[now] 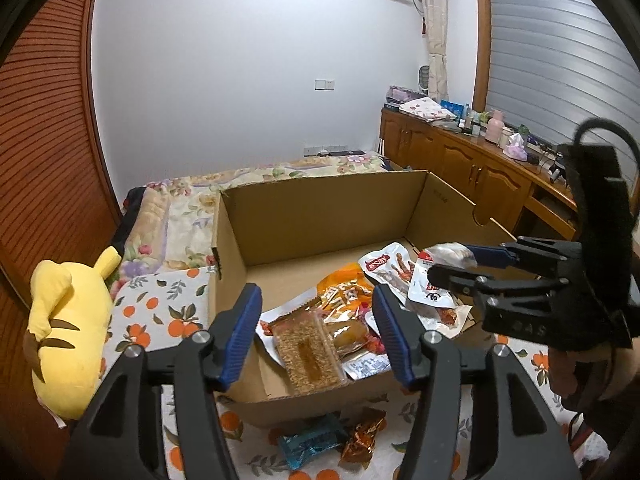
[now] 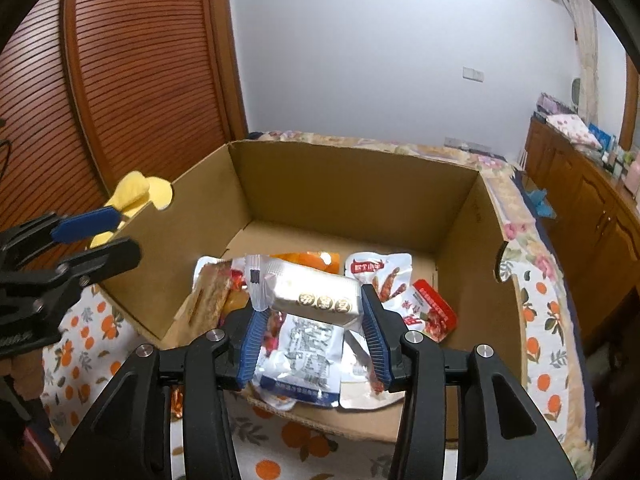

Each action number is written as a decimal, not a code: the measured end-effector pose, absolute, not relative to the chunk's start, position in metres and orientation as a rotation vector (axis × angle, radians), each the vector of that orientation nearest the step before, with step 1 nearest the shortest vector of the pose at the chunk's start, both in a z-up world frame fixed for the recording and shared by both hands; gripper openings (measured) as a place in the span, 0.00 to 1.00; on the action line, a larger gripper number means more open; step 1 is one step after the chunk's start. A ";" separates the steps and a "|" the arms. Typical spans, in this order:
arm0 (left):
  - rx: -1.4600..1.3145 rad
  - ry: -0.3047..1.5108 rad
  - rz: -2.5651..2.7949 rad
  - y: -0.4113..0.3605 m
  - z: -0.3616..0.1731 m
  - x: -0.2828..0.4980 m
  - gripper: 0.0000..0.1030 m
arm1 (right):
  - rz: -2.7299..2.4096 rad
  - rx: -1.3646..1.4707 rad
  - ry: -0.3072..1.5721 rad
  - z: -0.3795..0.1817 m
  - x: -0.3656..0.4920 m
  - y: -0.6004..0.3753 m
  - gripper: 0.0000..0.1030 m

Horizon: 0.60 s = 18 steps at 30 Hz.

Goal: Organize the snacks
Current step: 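Open both grippers over the box to drop the tray and bar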

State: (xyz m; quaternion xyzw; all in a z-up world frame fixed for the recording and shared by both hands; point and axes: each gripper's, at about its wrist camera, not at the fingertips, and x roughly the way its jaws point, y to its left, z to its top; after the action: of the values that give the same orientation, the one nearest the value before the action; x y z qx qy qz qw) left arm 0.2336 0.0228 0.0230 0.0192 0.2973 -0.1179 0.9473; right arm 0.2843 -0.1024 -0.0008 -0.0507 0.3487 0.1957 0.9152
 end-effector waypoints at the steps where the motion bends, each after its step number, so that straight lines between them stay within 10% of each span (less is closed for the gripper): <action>1: 0.039 0.602 -0.239 0.025 0.024 0.232 0.58 | 0.402 -0.098 0.715 0.000 0.285 -0.102 0.46; 18: 0.040 0.564 -0.230 0.033 0.031 0.201 0.71 | 0.436 -0.163 0.601 0.026 0.239 -0.087 0.51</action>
State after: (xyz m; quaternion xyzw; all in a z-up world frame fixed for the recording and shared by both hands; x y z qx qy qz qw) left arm 0.2012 0.0331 0.0311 0.0197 0.2779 -0.1132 0.9537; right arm 0.2393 -0.0869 0.0258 -0.0797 0.2934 0.2127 0.9286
